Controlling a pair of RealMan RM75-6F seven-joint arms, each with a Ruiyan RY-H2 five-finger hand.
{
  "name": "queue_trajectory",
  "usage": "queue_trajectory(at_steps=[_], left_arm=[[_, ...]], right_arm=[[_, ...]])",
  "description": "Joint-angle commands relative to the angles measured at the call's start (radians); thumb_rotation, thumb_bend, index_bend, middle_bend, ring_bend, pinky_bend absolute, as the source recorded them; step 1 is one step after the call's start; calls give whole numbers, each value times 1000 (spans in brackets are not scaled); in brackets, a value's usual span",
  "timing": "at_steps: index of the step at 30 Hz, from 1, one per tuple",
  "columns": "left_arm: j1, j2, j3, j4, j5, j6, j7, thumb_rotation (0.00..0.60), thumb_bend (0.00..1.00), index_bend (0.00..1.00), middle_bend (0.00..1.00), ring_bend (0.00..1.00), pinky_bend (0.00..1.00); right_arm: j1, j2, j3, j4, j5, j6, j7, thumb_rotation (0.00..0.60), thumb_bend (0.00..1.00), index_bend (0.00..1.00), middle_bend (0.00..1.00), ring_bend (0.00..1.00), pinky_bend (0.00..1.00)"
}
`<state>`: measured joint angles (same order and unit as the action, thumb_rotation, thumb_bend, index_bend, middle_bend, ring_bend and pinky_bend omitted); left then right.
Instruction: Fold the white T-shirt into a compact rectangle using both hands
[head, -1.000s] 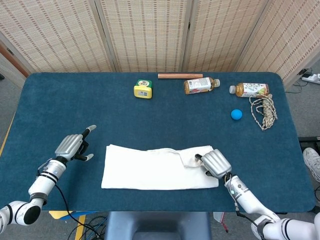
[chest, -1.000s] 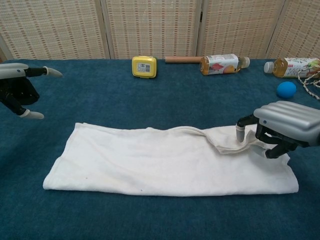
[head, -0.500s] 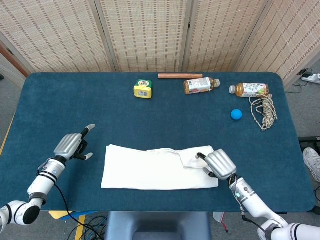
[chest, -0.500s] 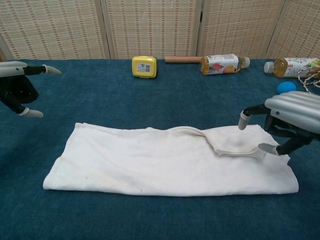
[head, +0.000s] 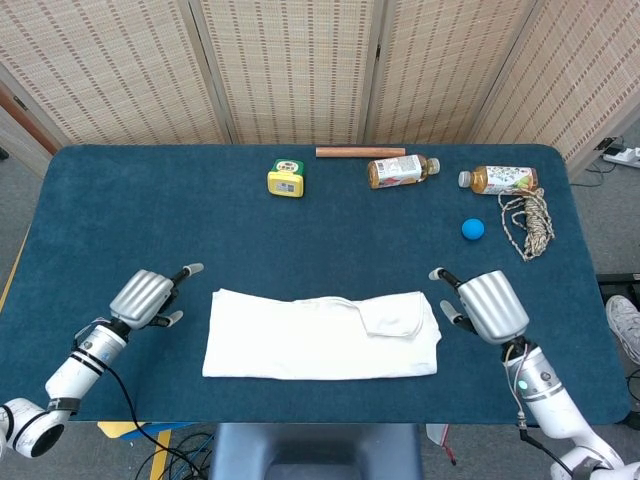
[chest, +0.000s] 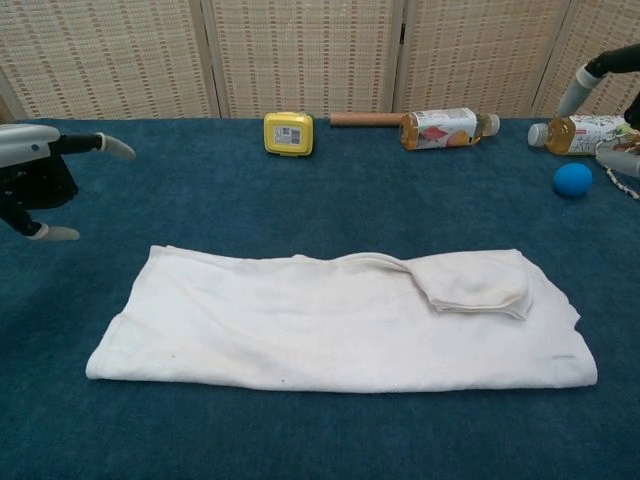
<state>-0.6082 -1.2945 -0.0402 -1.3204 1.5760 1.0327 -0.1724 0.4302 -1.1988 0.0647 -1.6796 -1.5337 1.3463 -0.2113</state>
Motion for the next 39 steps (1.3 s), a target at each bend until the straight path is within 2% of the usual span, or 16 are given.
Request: queue_trajectory(at_steps=[1,5,10,23,31,39], left_arm=[[-9,-79,79,180,170,130,-78,600,272,218,897,855,966],[-23,-140,115,293,248,186,-94,600,205,246,898,855,967],[-35,-210,156,420,323,249,-89,600,199,277,898,855,965],[-25,-378,199,708,343,321,-95,600,198,307,898,855,962],[-24,-440,212,814,324,326,-135,600,197,310,898,855,962],[-30,-479,224,858,308,314,-156,600,197,311,899,855,962]], right_arm=[[-16,12,1,-11,-2,12,2,600,343,325,953,979,1000],[-31,15,-4,-17,-10,21,4,600,343,325,953,979,1000],[-46,16,-4,-20,-13,31,2,600,343,326,953,979,1000],[-80,16,5,-24,-13,54,5,600,343,325,953,979,1000],[-88,13,13,-23,-13,53,15,600,332,325,953,979,1000],[-95,11,22,-20,-17,59,22,600,332,325,953,979,1000]])
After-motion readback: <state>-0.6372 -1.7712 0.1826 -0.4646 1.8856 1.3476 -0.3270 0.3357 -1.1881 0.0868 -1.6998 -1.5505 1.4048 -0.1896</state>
